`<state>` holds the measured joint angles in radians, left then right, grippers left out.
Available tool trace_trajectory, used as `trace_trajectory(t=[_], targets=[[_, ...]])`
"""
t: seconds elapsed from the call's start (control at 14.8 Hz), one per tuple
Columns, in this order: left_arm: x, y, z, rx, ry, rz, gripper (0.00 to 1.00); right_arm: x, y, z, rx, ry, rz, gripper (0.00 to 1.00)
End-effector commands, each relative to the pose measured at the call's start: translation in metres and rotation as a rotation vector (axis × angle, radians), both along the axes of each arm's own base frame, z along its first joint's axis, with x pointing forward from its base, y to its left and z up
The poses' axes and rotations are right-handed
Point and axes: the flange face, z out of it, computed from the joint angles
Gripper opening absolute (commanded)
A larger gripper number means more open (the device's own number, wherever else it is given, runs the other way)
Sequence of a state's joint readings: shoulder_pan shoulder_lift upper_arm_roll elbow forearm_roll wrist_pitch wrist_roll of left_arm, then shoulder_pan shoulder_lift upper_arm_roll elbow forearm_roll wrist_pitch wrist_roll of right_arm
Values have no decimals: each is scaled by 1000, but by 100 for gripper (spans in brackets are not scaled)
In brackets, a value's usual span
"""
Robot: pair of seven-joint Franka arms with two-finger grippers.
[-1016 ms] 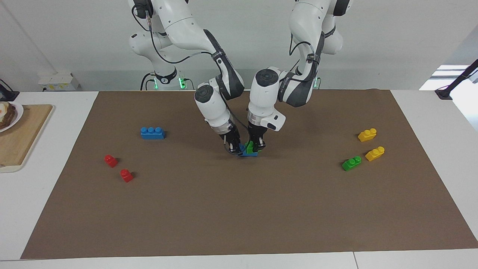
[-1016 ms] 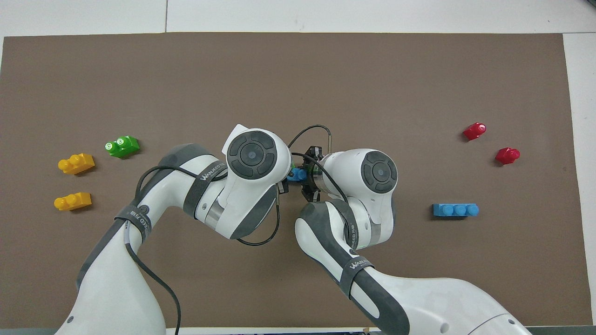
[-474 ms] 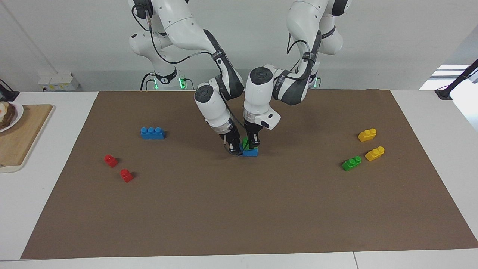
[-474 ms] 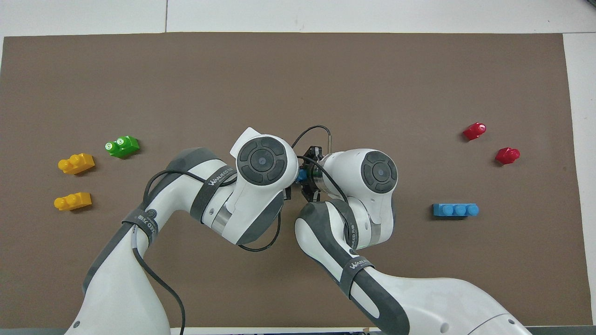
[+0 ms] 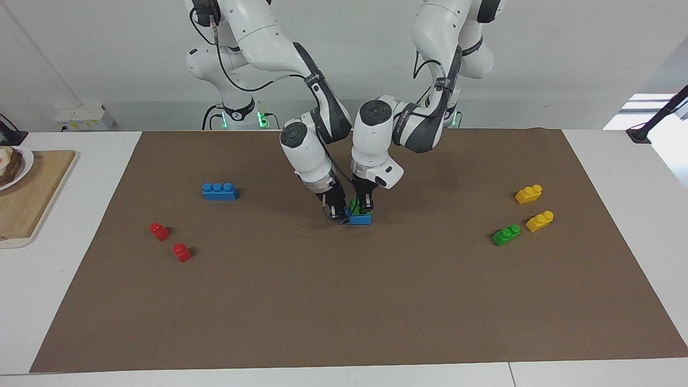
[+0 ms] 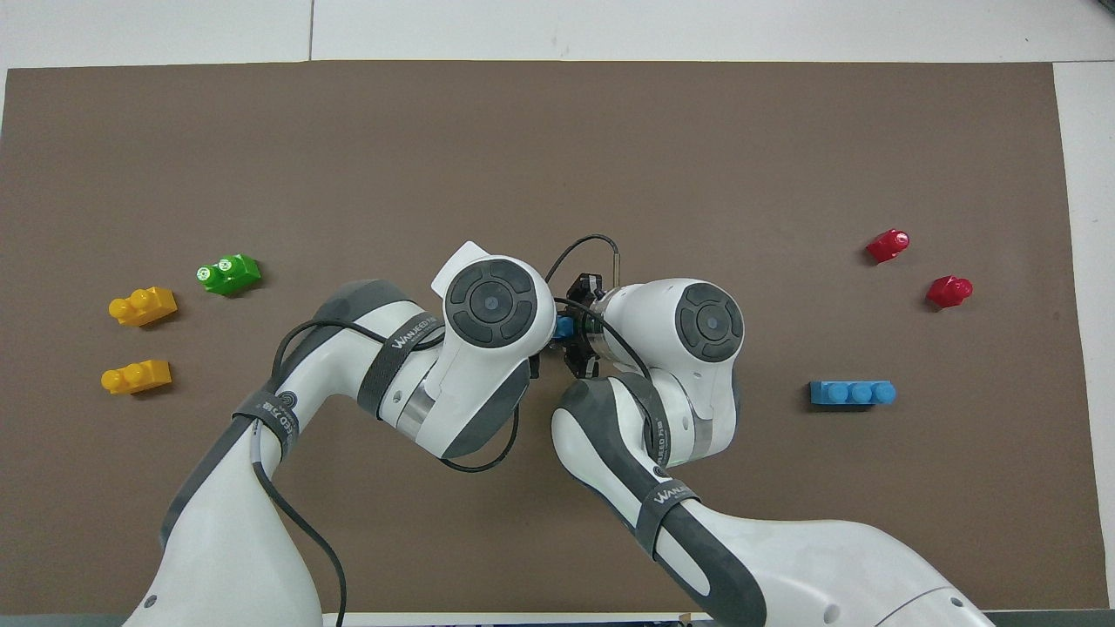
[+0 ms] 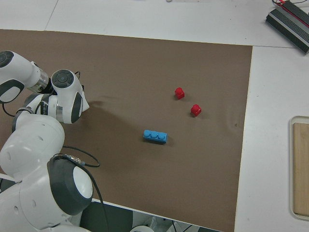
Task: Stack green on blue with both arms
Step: 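Press the green brick onto the blue brick with the left gripper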
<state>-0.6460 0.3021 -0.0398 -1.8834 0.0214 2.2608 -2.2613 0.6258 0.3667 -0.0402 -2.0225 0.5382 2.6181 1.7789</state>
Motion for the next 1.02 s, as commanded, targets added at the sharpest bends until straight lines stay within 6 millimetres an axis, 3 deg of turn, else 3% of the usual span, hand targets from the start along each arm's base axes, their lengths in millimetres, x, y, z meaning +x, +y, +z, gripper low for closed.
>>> trace_trajectory(t=[0.0,0.54,0.61,0.68,0.81,0.88,0.95], targets=[[-6,16,-22,39,26,-47,0,-2,-10,-13,0,-8,-37,0],[-5,28,-39,32,23,-102,3,-3,-10,-14,-1,-6,-37,0],[-4,30,-39,34,25,-99,47,-3,-10,-14,-1,-5,-37,0],[-4,30,-40,35,26,-97,99,-2,-10,-13,0,-7,-37,0],[-3,29,-36,35,26,-97,100,-3,-10,-13,0,-4,-38,0],[0,30,-32,33,24,-92,100,-2,-11,-13,0,-5,-38,5],[2,31,-27,35,25,-89,100,-2,-10,-13,0,-6,-38,30]])
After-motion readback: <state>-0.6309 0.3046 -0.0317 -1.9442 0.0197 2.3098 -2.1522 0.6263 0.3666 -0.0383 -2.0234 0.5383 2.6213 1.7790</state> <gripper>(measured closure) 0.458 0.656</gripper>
